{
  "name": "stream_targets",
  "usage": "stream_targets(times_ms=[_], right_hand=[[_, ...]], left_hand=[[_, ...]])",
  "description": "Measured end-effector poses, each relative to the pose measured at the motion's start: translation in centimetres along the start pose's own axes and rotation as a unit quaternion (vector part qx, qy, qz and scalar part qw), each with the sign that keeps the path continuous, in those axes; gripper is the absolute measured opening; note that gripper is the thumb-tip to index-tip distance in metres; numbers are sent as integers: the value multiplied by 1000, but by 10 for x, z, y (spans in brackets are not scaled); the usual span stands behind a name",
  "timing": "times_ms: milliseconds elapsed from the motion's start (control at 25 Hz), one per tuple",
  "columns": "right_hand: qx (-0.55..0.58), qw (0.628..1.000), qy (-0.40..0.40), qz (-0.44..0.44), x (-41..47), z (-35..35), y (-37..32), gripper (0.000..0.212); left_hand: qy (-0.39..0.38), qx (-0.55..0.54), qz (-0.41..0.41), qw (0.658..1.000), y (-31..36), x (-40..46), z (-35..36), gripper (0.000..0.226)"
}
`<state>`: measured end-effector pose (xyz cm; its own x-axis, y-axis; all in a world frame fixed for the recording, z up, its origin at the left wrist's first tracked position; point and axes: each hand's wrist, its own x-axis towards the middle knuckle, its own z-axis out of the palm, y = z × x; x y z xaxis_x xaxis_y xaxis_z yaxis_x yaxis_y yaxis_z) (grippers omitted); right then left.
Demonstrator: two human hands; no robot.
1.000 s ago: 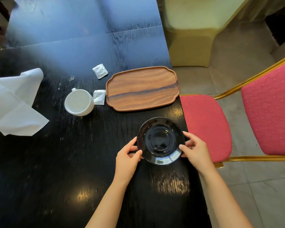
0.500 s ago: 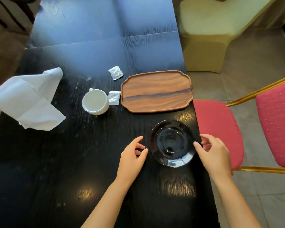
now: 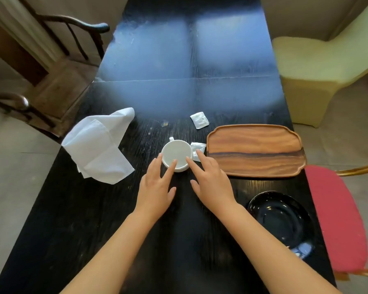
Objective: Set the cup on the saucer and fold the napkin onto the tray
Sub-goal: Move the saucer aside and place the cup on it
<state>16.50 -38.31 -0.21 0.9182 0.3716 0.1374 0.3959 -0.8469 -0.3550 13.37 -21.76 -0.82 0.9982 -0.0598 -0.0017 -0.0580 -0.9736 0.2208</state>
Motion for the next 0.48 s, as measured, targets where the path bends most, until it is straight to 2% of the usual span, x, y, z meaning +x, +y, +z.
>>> stream_targets(times_ms=[160, 320, 480], right_hand=[[-15, 999, -13, -43, 25, 23, 1, 52], [-25, 995, 19, -98, 22, 28, 10, 27], [-37, 984, 50, -167, 0, 33, 16, 16]], left_hand=[[-27, -39, 37, 998, -16, 15, 6, 56], [-22, -89, 27, 995, -20, 10, 7, 44], [-21, -158, 69, 985, -21, -14, 10, 32]])
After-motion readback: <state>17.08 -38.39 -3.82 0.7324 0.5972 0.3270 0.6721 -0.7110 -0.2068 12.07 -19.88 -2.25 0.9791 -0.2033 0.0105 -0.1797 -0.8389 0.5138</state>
